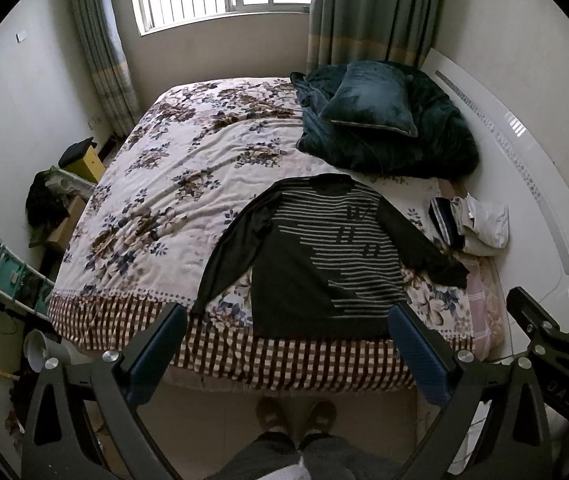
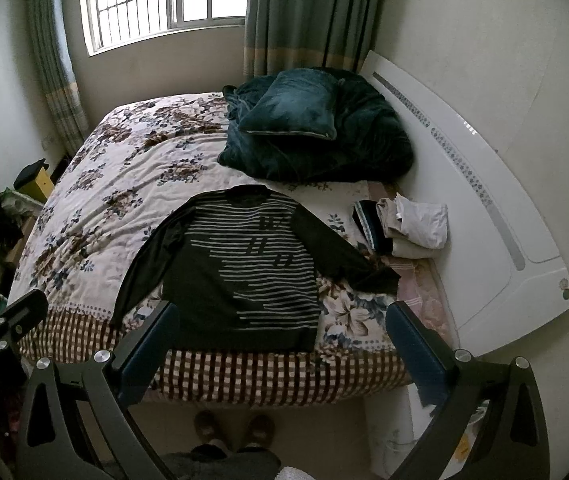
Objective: Fold small clothes
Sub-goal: 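Lower both grippers onto the striped sweater's hem and grasp it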
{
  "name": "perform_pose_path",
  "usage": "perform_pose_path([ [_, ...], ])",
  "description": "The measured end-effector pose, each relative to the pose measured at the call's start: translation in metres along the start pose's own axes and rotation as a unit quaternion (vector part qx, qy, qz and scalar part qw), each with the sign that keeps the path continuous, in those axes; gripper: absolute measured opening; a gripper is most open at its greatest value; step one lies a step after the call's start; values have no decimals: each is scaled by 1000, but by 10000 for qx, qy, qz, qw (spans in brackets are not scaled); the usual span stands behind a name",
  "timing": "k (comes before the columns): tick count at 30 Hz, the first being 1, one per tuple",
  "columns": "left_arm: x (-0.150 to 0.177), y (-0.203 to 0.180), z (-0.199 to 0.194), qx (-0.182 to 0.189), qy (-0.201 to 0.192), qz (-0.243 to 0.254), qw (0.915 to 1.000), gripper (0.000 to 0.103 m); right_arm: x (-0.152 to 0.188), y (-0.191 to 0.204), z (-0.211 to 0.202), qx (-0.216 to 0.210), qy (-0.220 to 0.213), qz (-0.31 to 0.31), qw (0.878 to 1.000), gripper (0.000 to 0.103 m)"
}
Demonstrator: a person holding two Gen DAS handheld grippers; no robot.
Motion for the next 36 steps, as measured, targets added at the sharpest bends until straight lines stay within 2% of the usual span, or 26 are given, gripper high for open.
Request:
perform_pose_path([
  [5, -25, -1, 53, -230, -151, 105, 9996, 103, -6, -21, 55, 208, 204, 505, 9983, 103],
  [10, -42, -9, 145, -236, 195, 260, 9992, 103, -3, -68, 140, 886, 422, 1108, 9890, 103],
  [15, -42, -26, 229, -410, 558, 311, 9971, 103, 4, -138, 246, 1263, 729, 1709, 9744, 103],
  [19, -42, -53, 304, -644, 864, 381, 9934, 103, 18, -211, 348, 1497, 1095, 2352, 9541, 103],
  [23, -40, -85, 387, -837, 1376, 363, 9863, 103, 31, -289, 451, 1692, 1363, 2869, 9330, 103],
  [27, -37, -123, 469, -825, 1726, 361, 9809, 103, 36, -367, 557, 1911, 1500, 3363, 9099, 103],
  [30, -34, -155, 530, -795, 1928, 477, 9769, 103, 41, -412, 624, 1782, 1692, 3885, 8881, 103],
  [33, -33, -180, 579, -780, 2002, 568, 9750, 103, 61, -457, 683, 1538, 1892, 4573, 8552, 93],
  [34, -34, -187, 590, -801, 2024, 610, 9741, 103, 69, -470, 700, 1482, 1966, 4744, 8452, 86],
  [36, -32, -201, 611, -786, 2072, 691, 9727, 103, 83, -485, 729, 1305, 2109, 4938, 8335, 82],
])
Point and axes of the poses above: each gripper's, at about its wrist camera, not at the fingertips, and z roughly the way its jaws point, y to its left, x to its underside, the point moved 4 cm from there along z, roughly the way its jaws point, and after that the axes turned 7 degrees about z, right-handed, at the moved point
